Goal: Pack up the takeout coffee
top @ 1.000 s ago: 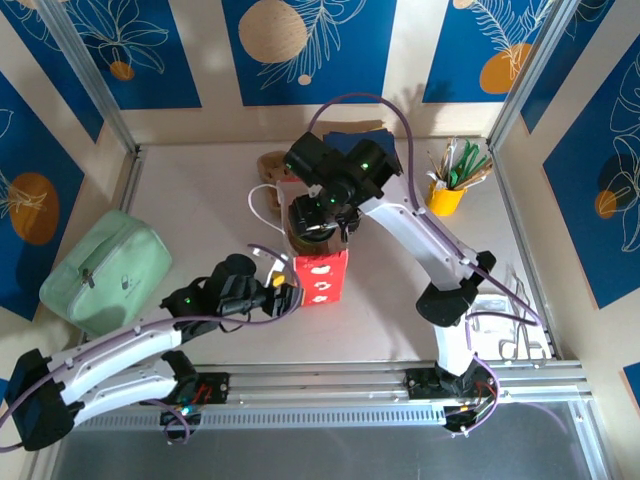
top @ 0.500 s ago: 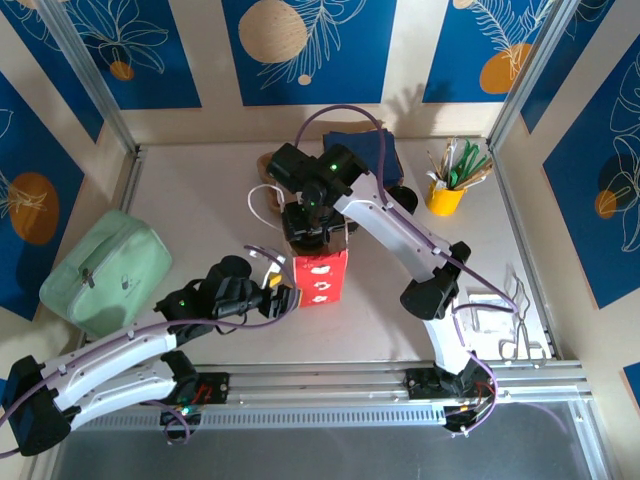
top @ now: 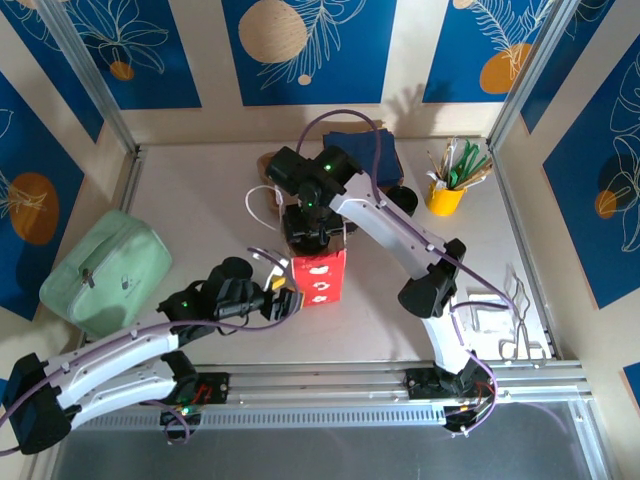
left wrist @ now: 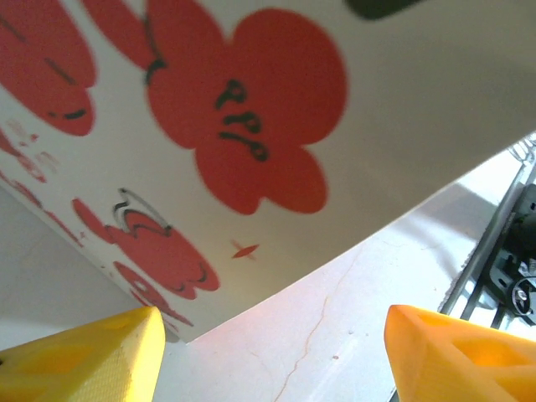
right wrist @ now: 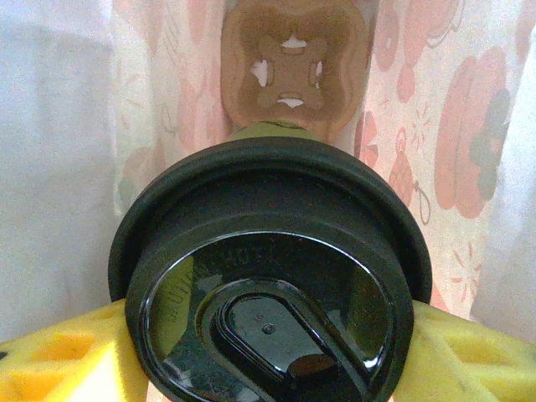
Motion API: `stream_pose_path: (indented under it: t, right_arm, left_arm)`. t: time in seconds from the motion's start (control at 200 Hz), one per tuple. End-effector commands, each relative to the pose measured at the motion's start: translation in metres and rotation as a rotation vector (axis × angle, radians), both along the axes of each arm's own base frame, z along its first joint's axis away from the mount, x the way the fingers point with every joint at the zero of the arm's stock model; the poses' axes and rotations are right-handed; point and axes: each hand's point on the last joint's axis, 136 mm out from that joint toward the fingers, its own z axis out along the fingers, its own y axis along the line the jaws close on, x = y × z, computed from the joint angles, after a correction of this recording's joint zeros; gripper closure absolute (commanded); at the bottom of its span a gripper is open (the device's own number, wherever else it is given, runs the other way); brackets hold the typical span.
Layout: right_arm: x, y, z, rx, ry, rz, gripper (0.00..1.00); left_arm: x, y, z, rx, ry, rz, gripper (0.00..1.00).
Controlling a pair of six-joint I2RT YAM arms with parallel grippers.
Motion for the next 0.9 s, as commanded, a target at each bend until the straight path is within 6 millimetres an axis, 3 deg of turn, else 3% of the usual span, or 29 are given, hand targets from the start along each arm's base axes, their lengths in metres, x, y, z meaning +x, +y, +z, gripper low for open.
stream_pose_path:
  t: [0.0, 0.48, 0.895]
  right_arm:
    - [-0.024, -0.028, -0.013, -0.124, 0.13, -0.028, 0.35]
    - [-0.024, -0.03, -0.027, -0.158, 0.169, -0.023, 0.35]
    - [-0.016, -0.027, -0.03, -0.179, 0.127, 0.088, 0.35]
  left_arm:
    - [-0.007, -0.016, 0.014, -0.041, -0.039, -0.084, 0.3]
    - [-0.024, -0.042, 0.016, -0.085, -0.034, -0.206, 0.3]
    - [-0.029, -0.011, 0.025, -0.026, -0.1, -0.156, 0.27]
